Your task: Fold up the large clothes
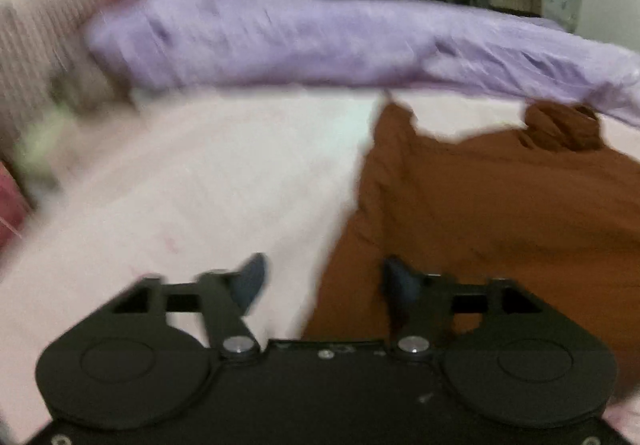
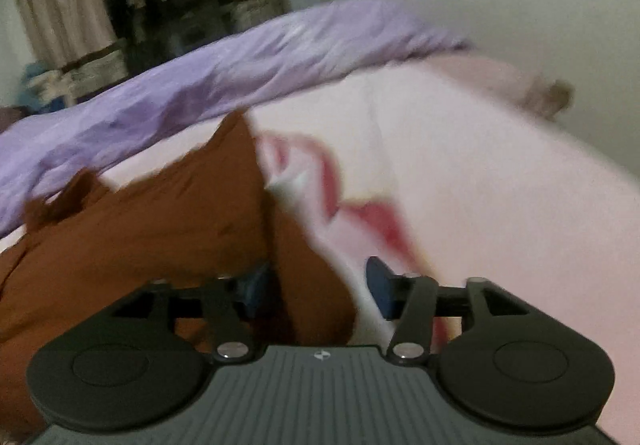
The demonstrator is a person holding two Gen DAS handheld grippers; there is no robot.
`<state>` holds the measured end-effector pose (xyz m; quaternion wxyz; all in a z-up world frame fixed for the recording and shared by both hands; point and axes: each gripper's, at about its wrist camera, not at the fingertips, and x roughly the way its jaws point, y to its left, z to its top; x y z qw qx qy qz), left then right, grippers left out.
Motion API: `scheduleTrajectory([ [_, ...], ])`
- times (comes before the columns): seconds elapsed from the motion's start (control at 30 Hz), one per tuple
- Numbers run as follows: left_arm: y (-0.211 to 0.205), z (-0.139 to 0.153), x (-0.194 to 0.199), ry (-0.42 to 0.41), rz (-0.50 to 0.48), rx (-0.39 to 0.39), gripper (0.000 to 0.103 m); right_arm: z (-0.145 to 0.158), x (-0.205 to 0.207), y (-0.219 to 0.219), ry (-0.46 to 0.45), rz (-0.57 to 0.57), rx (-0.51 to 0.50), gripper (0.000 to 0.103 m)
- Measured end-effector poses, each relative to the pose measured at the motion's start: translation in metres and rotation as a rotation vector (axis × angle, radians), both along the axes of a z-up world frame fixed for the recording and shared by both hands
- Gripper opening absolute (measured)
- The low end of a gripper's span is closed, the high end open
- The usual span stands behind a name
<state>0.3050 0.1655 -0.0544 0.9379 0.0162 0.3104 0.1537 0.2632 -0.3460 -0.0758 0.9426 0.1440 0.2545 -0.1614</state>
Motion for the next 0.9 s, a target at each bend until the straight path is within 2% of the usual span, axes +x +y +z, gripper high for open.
scheduleTrajectory([
  [0.03, -0.003, 0.007, -0.002, -0.035, 0.009, 0.034, 0.087, 0.009, -0.007, 0.002, -0.032, -0.059, -0.033, 0.05],
  [0.1, -0.008, 0.023, -0.004, -0.102, -0.021, 0.009, 0.088, 0.024, -0.013, 0.004, -0.095, -0.11, -0.063, 0.047],
  [0.2, -0.027, 0.035, 0.006, -0.143, -0.104, -0.07, 0.089, 0.044, -0.007, 0.027, -0.148, 0.002, -0.069, 0.038],
  [0.3, -0.067, 0.029, 0.023, -0.099, -0.184, -0.107, 0.091, 0.052, 0.004, 0.071, -0.155, 0.143, -0.074, 0.037],
  [0.4, -0.108, 0.011, 0.028, -0.043, -0.284, -0.169, 0.091, 0.047, 0.014, 0.119, -0.122, 0.333, 0.007, 0.032],
  [0.5, -0.131, -0.014, 0.038, 0.077, -0.315, -0.177, 0.094, 0.034, 0.011, 0.161, -0.072, 0.449, -0.007, 0.032],
  [0.53, -0.136, -0.026, 0.043, 0.105, -0.318, -0.164, 0.102, 0.024, 0.012, 0.173, -0.042, 0.465, -0.031, 0.033],
  [0.6, -0.143, -0.045, 0.053, 0.106, -0.316, -0.135, 0.103, 0.001, 0.02, 0.182, 0.024, 0.444, -0.051, 0.033],
  [0.67, -0.146, -0.05, 0.057, 0.092, -0.316, -0.1, 0.103, -0.019, 0.026, 0.183, 0.013, 0.416, -0.049, 0.033],
  [0.83, -0.147, -0.043, 0.064, 0.097, -0.303, -0.115, 0.103, -0.005, 0.026, 0.182, 0.037, 0.415, -0.049, 0.033],
  [0.9, -0.143, -0.029, 0.06, 0.099, -0.324, -0.101, 0.103, 0.001, 0.024, 0.182, 0.044, 0.436, -0.039, 0.032],
])
